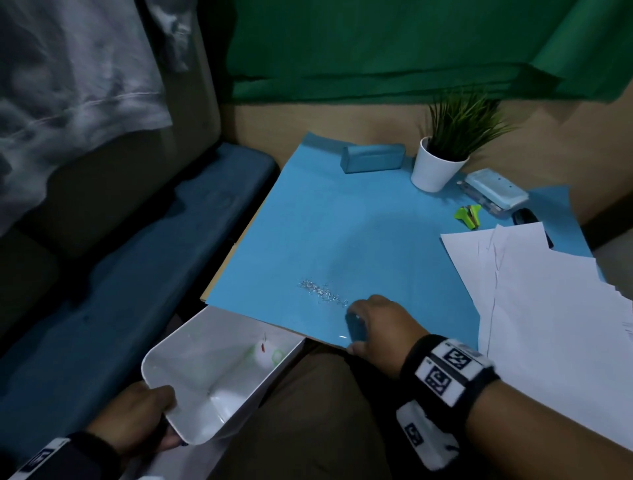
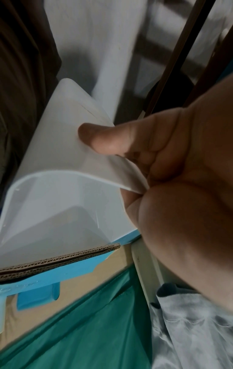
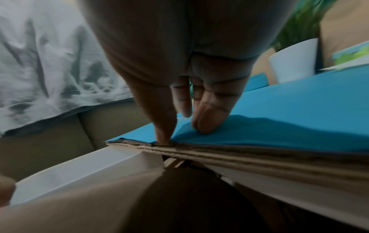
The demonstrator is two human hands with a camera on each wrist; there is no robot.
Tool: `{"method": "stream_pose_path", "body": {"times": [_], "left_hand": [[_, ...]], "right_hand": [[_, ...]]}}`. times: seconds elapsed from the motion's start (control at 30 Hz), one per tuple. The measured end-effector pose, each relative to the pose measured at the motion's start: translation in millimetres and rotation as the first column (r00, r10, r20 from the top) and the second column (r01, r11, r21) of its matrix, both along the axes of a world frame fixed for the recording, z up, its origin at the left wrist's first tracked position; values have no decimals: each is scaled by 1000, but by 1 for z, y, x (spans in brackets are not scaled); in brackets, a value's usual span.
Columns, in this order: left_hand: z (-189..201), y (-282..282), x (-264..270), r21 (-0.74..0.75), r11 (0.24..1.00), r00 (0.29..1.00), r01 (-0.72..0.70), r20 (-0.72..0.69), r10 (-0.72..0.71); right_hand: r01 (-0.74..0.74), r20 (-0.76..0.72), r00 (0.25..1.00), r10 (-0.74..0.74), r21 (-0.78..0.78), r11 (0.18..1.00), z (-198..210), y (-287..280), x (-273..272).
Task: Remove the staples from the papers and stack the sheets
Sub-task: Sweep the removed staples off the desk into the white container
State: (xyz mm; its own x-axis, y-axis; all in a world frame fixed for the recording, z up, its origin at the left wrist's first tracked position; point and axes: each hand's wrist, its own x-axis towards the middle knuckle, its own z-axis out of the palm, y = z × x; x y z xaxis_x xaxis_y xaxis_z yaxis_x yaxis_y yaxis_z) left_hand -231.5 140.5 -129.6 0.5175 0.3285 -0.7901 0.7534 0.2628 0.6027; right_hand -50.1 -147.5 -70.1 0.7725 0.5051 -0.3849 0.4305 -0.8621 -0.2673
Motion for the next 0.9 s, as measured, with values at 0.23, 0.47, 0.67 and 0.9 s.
{"method": "stream_pose_path", "body": {"times": [0.23, 0.47, 0.67, 0.9], "left_hand": [[8, -5, 2, -4, 999, 999, -47, 9, 47], [6, 1, 4, 18, 998, 999, -54, -9, 54], [6, 1, 5, 19, 999, 999, -41, -31, 41], [9, 0, 4, 22, 1000, 1000, -16, -14, 16]], "right_hand": [[-5, 95, 995, -10, 160, 987, -17, 55, 23], [150, 136, 978, -159, 75, 986, -1, 9, 32], [23, 10, 1000, -23, -38, 999, -28, 50, -2], [-212, -59, 976, 210, -39, 976, -25, 110, -17]]}}
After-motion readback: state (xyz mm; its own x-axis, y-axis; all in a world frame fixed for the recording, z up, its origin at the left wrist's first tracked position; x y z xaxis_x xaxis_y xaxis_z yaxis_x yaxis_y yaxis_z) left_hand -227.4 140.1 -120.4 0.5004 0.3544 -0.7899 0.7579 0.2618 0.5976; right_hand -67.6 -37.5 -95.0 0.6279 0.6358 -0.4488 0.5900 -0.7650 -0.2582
